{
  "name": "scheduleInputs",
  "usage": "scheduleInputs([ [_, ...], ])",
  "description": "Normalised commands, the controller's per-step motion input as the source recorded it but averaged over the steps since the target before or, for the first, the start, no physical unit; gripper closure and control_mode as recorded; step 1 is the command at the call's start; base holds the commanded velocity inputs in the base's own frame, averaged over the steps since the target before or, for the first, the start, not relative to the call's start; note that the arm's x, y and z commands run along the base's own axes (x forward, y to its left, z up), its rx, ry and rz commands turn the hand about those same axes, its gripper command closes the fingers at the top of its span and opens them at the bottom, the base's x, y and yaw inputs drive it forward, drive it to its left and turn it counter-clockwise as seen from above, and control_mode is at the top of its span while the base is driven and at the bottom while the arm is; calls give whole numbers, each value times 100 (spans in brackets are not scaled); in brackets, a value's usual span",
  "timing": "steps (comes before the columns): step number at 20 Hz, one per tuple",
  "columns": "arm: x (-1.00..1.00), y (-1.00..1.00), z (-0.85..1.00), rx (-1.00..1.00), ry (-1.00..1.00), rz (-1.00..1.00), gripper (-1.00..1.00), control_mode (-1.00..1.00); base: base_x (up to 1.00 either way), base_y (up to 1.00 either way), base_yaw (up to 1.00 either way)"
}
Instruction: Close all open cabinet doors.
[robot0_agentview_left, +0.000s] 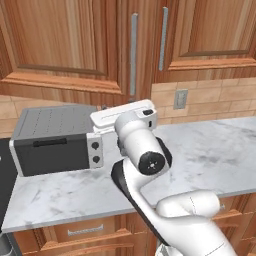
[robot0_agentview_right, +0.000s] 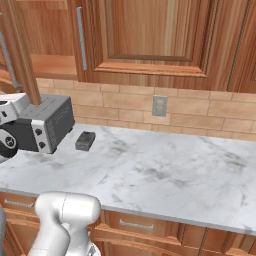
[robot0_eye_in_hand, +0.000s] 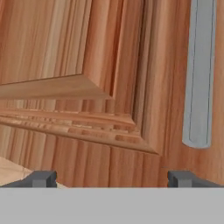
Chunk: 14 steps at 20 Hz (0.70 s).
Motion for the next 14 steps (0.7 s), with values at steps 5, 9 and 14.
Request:
scheduleInputs([
  [5, 60, 0, 0, 1, -1, 0, -100, -100, 0, 0, 0],
  [9, 52, 0, 0, 2, 0, 0, -100, -100, 0, 0, 0],
  [14, 48, 0, 0, 4, 0, 0, -100, -100, 0, 0, 0],
])
